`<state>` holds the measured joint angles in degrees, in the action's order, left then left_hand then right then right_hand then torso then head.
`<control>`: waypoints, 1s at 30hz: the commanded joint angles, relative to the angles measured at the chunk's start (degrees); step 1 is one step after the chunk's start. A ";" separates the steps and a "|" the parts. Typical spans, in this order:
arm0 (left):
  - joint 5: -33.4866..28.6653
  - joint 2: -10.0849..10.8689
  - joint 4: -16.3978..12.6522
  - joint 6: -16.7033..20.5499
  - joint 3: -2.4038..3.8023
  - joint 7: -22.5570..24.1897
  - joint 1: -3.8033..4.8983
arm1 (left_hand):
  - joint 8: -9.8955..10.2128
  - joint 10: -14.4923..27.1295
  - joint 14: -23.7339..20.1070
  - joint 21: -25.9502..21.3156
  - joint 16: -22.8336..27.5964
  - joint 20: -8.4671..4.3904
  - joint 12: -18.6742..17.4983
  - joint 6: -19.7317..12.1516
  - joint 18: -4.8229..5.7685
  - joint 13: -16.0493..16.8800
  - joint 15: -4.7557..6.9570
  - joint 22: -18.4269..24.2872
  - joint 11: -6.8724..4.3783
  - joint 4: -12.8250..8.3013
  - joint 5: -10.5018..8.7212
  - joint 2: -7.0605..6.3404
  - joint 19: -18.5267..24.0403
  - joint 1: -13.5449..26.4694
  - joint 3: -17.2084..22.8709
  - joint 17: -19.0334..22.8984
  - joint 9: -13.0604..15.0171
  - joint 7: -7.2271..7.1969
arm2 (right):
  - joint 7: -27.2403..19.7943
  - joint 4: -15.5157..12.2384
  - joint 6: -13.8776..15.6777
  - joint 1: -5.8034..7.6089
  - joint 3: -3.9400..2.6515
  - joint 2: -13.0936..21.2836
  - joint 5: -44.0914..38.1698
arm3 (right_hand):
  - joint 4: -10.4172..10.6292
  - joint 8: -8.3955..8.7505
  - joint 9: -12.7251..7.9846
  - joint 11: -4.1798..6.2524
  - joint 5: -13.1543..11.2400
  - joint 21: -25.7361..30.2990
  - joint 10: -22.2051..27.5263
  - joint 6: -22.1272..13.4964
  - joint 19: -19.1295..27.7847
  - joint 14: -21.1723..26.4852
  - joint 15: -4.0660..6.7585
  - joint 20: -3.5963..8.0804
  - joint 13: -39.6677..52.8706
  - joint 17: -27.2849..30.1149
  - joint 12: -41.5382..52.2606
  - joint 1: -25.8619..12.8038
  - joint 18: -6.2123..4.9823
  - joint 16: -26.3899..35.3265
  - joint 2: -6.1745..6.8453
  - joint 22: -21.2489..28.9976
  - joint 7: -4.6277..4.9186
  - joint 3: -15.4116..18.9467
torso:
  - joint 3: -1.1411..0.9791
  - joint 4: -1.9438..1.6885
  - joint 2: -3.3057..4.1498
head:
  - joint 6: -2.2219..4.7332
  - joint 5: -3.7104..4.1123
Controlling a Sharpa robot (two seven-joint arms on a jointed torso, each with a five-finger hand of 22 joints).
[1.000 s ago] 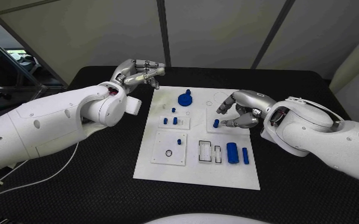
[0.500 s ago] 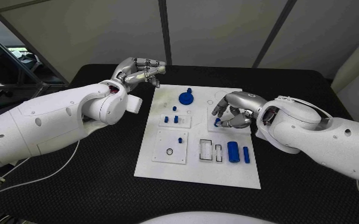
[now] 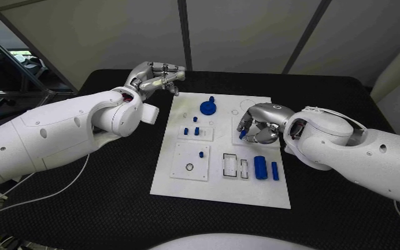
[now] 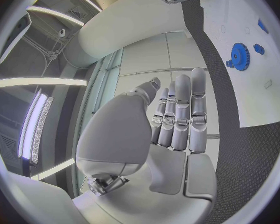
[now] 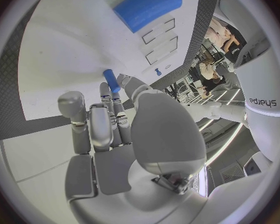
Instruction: Assemble the parts on the task board
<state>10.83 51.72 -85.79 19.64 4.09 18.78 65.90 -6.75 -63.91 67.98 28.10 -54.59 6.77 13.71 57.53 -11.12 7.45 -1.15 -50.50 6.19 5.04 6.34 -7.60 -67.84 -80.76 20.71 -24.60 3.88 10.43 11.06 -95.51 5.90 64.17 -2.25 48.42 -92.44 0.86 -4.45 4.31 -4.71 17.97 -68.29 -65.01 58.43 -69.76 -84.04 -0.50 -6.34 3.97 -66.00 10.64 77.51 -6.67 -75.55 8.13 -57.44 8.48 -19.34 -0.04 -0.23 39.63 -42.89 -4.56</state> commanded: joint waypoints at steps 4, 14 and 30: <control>-0.04 0.07 -0.12 -0.32 0.02 0.48 0.06 | -0.13 0.17 -0.01 -0.34 0.21 0.18 0.14 -0.16 0.67 0.08 -0.24 0.07 -0.07 0.08 0.13 0.52 -0.23 -0.14 -0.36 0.06 -0.01 0.13 | 1.05 -0.04 -1.17 0.00 0.02 -0.36 -2.27 | -0.08 -0.46 0.13 0.06 0.16 -0.37 -1.13 1.23 -0.50 -1.98 0.56 0.24 0.10 -0.20 0.37 0.81 -0.14 -0.43 -0.29 -0.32 0.15 -1.08 | -0.02 0.02 0.04 | 0.01 -0.12; -0.04 0.08 -0.10 -0.41 0.02 0.30 0.06 | -0.12 0.24 0.00 -0.37 0.21 0.18 0.14 -0.21 0.67 0.08 -0.24 0.09 -0.05 0.11 0.13 0.55 -0.25 -0.11 -0.39 0.07 -0.02 0.15 | 1.36 0.14 0.03 -0.14 0.04 -1.01 -2.95 | -0.97 -1.44 0.47 0.62 -3.12 -1.34 -3.56 4.41 -1.05 -2.07 0.99 0.56 0.43 -0.85 0.84 2.45 0.04 -1.09 -1.76 -1.57 -0.22 -4.15 | -0.02 0.02 0.00 | -0.11 -0.26; -0.04 0.00 0.15 -0.52 0.02 0.26 0.03 | -0.12 0.24 0.00 -0.37 0.21 0.18 0.14 -0.21 0.67 0.08 -0.24 0.09 -0.05 0.11 0.13 0.55 -0.25 -0.11 -0.39 0.07 -0.02 0.15 | 1.47 -4.14 9.05 -0.21 -0.03 1.79 -2.53 | -2.21 -2.11 0.75 1.30 -6.22 -2.32 -5.58 6.63 -1.35 -2.15 1.61 1.27 1.11 -1.41 0.75 3.29 0.21 -1.72 -3.58 -2.74 -0.79 -7.16 | 0.00 0.11 -0.14 | -0.70 -0.67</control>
<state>10.82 51.76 -85.71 19.60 4.09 18.69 65.89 -6.75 -63.91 67.98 28.10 -54.58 6.77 13.71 57.53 -11.13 7.45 -1.15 -50.47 6.19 5.21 6.34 -7.60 -67.84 -80.76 20.54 -24.60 3.88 10.43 12.83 -98.83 10.73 63.81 -2.19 49.89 -95.29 -1.48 -6.40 5.02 -3.25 11.20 -70.28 -70.18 64.85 -70.99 -84.04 0.73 -5.52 4.96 -67.35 11.63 80.53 -6.67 -76.88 5.08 -60.14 7.56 -26.15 -0.07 -0.15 39.57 -43.48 -5.15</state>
